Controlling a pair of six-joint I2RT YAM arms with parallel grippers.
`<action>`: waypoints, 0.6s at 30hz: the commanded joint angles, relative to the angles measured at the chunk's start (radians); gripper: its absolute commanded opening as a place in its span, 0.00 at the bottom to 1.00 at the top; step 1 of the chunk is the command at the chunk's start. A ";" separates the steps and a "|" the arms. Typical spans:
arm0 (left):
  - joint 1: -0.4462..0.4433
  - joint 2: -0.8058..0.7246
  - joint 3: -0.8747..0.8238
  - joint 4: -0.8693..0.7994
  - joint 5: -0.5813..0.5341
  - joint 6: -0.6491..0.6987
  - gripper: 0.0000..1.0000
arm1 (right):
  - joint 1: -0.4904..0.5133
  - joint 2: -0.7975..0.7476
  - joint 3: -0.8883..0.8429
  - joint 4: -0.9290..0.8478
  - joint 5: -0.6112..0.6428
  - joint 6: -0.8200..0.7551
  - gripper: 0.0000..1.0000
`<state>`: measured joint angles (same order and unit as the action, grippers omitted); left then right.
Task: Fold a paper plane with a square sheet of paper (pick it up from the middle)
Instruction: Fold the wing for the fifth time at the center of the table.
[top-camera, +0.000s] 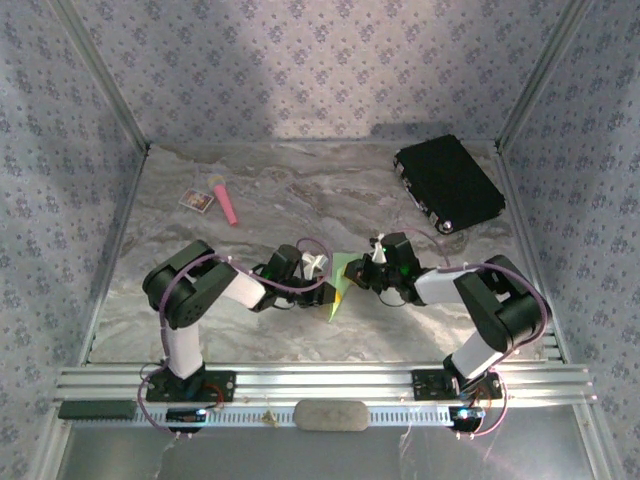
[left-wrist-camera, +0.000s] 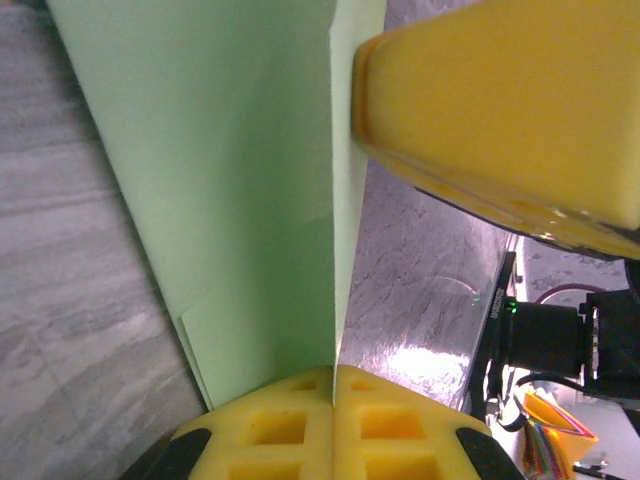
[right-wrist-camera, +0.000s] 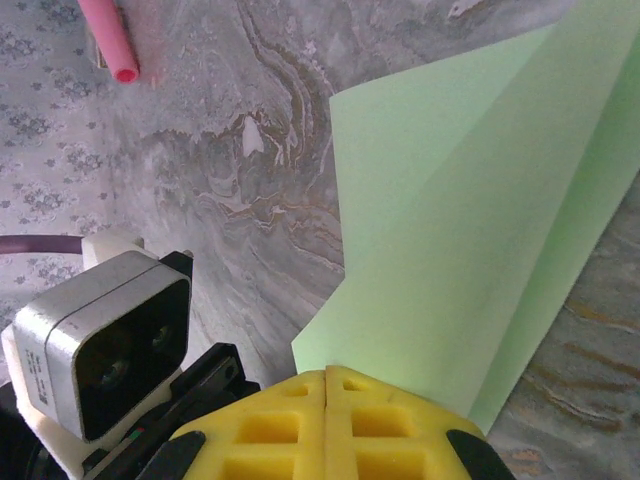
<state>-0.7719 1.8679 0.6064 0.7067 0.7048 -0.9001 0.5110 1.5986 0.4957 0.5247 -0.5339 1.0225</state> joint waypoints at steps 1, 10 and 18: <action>0.000 0.040 -0.028 0.031 0.000 -0.045 0.00 | -0.005 0.028 0.022 0.047 -0.029 -0.009 0.05; 0.016 0.045 -0.048 0.038 -0.024 -0.096 0.00 | -0.026 0.067 0.026 0.074 -0.058 -0.010 0.05; 0.020 0.058 -0.043 0.019 -0.036 -0.109 0.00 | -0.037 0.096 0.034 0.105 -0.081 -0.005 0.05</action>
<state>-0.7589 1.8816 0.5835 0.7784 0.6952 -1.0164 0.4789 1.6768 0.5056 0.6033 -0.5919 1.0229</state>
